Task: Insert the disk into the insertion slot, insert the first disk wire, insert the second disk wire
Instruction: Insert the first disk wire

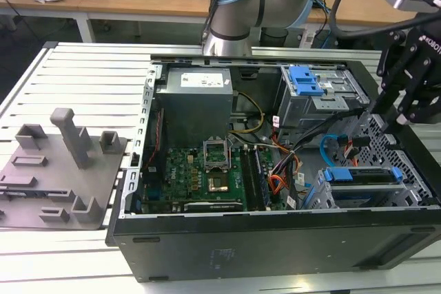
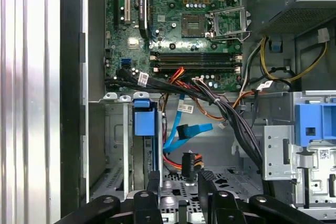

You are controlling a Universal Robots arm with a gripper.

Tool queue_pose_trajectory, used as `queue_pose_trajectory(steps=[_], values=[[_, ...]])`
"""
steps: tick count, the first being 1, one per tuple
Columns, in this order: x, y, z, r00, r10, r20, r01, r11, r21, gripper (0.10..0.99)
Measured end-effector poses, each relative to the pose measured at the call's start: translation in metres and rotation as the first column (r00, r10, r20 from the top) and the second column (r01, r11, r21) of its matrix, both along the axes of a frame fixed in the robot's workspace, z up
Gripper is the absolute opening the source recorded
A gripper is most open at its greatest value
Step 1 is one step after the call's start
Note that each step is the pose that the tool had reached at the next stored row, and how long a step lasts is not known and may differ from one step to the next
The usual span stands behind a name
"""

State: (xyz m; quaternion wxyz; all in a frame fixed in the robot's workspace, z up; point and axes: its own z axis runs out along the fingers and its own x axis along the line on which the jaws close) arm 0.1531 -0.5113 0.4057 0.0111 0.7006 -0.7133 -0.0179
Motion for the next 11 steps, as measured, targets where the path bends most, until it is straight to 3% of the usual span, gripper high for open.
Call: queue_pose_trajectory(steps=[5, 11], values=[[0.0017, 0.0103, -0.0004, 1.0000, 0.000, 0.0000, 0.000, 1.0000, -0.002, 0.420], [0.0030, 0.0108, -0.0094, 1.0000, 0.000, -0.0002, 0.000, 1.0000, -0.002, 0.420]])
